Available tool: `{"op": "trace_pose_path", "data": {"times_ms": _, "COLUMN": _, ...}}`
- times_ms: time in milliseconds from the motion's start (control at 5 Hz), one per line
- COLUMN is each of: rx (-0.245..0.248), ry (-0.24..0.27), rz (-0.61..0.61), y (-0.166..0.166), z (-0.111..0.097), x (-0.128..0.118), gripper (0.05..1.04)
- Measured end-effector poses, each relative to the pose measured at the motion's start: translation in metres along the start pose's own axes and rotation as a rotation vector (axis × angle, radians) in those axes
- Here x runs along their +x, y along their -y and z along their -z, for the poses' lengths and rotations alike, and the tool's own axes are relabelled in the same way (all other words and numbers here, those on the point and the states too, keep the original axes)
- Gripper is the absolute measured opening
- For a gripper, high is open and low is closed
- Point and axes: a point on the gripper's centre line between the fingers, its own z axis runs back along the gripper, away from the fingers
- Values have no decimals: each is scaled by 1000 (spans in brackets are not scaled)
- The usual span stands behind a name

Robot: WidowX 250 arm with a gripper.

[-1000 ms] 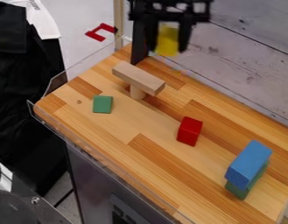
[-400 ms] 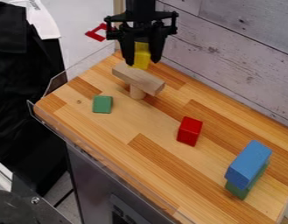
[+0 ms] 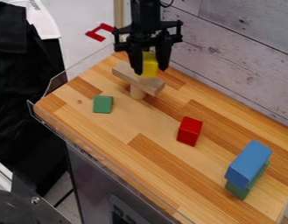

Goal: Move the yellow block from the top of the red block to the top of the triangular block

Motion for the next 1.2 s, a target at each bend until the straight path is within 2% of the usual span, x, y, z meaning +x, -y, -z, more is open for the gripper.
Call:
{"op": "trace_pose_path", "data": {"times_ms": 200, "rx": -50, "ry": -12, "rz": -54, "y": 1, "z": 7, "x": 0, "gripper": 565}}
{"op": "trace_pose_path", "data": {"times_ms": 400, "rx": -102, "ry": 6, "rz": -125, "y": -3, "z": 0, "x": 4, "gripper": 565}}
{"op": "trace_pose_path", "data": {"times_ms": 800, "rx": -159, "ry": 79, "rz": -374, "y": -9, "z": -17, "x": 16, "gripper": 565}}
{"op": "trace_pose_path", "data": {"times_ms": 1000, "rx": -183, "ry": 97, "rz": -469, "y": -12, "z": -23, "x": 21, "gripper": 565}}
{"op": "trace_pose_path", "data": {"times_ms": 1200, "rx": -195, "ry": 100, "rz": -538, "y": -12, "z": -19, "x": 22, "gripper": 565}}
